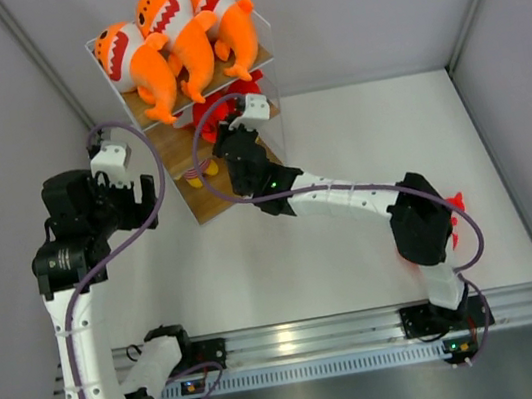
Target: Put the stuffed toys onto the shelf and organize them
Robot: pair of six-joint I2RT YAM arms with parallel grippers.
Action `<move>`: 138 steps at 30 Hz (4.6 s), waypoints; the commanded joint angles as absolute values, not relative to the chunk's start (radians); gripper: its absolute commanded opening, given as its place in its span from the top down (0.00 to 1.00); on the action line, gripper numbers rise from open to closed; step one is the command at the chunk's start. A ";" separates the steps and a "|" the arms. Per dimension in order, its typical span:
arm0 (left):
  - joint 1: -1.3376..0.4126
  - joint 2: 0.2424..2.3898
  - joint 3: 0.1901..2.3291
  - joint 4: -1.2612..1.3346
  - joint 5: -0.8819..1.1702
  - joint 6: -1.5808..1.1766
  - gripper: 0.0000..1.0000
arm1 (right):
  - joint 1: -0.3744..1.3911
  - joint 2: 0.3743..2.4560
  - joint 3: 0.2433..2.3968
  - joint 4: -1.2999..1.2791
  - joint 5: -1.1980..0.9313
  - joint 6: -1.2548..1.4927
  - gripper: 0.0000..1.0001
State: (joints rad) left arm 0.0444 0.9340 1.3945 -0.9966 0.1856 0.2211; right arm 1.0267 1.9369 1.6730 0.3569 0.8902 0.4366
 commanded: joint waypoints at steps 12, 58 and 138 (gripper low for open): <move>0.046 0.931 1.387 -0.983 0.169 0.244 0.14 | 1.035 1.948 1.735 0.354 0.861 0.442 0.54; 0.043 0.907 1.348 -0.989 0.166 0.247 0.14 | 0.163 1.062 0.428 -0.379 0.005 0.919 0.47; 0.018 1.092 1.644 -1.163 0.999 0.193 1.00 | 1.012 1.654 1.071 0.764 -0.423 0.413 0.00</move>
